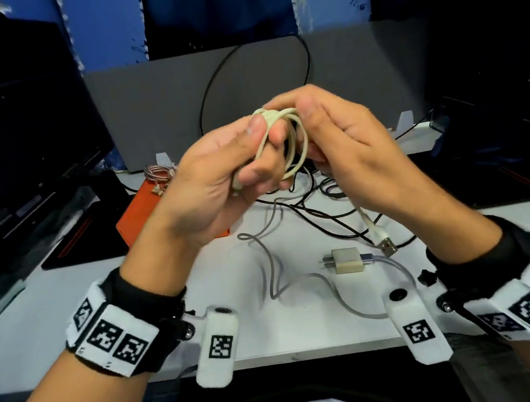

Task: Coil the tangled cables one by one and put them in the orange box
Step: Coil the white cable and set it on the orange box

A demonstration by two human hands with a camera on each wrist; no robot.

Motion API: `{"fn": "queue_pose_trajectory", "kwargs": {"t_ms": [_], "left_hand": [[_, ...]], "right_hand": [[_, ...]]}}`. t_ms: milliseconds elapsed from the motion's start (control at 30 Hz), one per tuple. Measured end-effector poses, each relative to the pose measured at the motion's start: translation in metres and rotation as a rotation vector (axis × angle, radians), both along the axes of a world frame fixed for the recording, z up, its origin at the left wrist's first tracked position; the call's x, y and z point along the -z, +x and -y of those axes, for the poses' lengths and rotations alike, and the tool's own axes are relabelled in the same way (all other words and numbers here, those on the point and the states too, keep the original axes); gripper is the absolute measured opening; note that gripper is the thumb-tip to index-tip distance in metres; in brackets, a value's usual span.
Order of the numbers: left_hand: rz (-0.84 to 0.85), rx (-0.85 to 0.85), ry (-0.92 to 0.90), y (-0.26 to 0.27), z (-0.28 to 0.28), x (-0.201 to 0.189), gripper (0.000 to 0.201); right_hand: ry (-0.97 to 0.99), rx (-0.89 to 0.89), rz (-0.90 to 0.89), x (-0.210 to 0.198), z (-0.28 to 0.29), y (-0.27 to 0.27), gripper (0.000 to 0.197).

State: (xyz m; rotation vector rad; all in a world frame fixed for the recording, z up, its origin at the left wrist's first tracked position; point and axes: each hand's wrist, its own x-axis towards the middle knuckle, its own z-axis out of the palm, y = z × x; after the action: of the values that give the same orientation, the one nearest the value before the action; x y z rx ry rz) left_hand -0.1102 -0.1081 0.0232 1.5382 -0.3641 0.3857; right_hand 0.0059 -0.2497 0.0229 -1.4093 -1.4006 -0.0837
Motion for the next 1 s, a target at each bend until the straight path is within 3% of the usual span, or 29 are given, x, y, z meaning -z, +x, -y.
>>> {"fn": "queue_pose_trajectory", "kwargs": {"t_ms": [67, 167, 267, 433, 567, 633, 700, 767, 867, 933, 1000], "left_hand": [[0.011, 0.039, -0.136, 0.008, 0.006, 0.007, 0.033], [0.008, 0.079, -0.224, 0.014, 0.011, 0.013, 0.033], [-0.01, 0.115, -0.239, 0.013, 0.01, 0.013, 0.031], [-0.026, 0.135, -0.205, 0.008, 0.011, 0.005, 0.031], [0.057, 0.047, -0.261, 0.009, 0.01, -0.002, 0.034], [0.085, -0.03, -0.383, 0.011, 0.003, -0.004, 0.034], [0.105, -0.202, -0.375, 0.013, -0.004, -0.002, 0.029], [0.147, -0.485, -0.111, 0.016, -0.006, 0.004, 0.025], [0.244, -0.853, 0.597, 0.017, -0.003, 0.014, 0.021], [0.164, -0.937, 0.988, 0.015, -0.003, 0.016, 0.024], [0.037, -0.862, 1.105, 0.013, -0.008, 0.014, 0.027]], "right_hand": [[-0.016, -0.029, -0.112, 0.004, -0.003, -0.001, 0.044], [-0.097, 0.022, -0.119, 0.006, -0.007, 0.0, 0.051], [-0.173, 0.052, -0.099, 0.006, -0.005, 0.002, 0.054], [-0.109, -0.055, -0.175, 0.004, -0.004, 0.002, 0.051], [-0.128, -0.102, -0.237, 0.007, -0.008, 0.004, 0.04], [-0.258, -0.068, -0.191, 0.013, -0.012, 0.01, 0.028], [-0.423, -0.034, -0.069, 0.017, -0.015, 0.012, 0.021], [-0.52, -0.017, 0.085, 0.018, -0.014, 0.008, 0.018], [-0.57, 0.043, 0.272, 0.012, -0.009, 0.003, 0.033], [-0.561, 0.11, 0.351, 0.005, -0.003, 0.005, 0.033], [-0.501, 0.221, 0.405, -0.003, 0.005, 0.01, 0.03]]}}
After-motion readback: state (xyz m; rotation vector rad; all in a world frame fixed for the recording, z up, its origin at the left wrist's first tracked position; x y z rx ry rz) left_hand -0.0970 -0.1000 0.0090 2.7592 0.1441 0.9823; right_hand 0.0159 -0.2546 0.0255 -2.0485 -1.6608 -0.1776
